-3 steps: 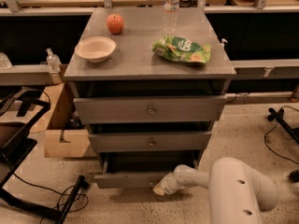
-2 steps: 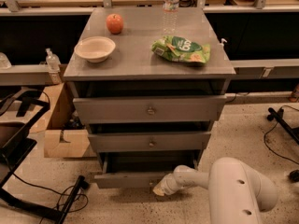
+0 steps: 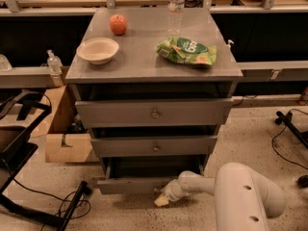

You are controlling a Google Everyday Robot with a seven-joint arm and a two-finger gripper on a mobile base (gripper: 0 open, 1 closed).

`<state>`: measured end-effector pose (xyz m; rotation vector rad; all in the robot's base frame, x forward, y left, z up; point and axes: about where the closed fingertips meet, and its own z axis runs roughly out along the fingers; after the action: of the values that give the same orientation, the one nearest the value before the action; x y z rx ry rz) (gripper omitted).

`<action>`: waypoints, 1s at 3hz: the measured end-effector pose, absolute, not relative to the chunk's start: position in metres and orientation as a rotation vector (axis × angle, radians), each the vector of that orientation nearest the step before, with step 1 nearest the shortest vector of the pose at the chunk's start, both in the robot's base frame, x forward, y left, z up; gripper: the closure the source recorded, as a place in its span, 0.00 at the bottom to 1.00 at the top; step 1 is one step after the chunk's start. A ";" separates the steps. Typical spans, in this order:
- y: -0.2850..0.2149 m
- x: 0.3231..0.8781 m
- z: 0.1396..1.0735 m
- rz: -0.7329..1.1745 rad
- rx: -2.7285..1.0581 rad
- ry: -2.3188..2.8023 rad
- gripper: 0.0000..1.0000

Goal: Close bottom drawer

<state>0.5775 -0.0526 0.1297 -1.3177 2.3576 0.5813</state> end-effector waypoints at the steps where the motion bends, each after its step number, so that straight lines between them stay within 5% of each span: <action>1: -0.065 0.560 0.131 0.574 -1.293 2.395 0.64; 2: -0.078 0.524 0.135 0.566 -1.252 2.444 0.88; 3: -0.086 0.495 0.139 0.553 -1.268 2.463 1.00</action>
Offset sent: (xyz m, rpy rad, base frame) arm -0.1079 -0.0414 0.0100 -0.0489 0.0902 -0.0995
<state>0.4948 -0.0860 0.1389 -1.2679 2.4627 0.5529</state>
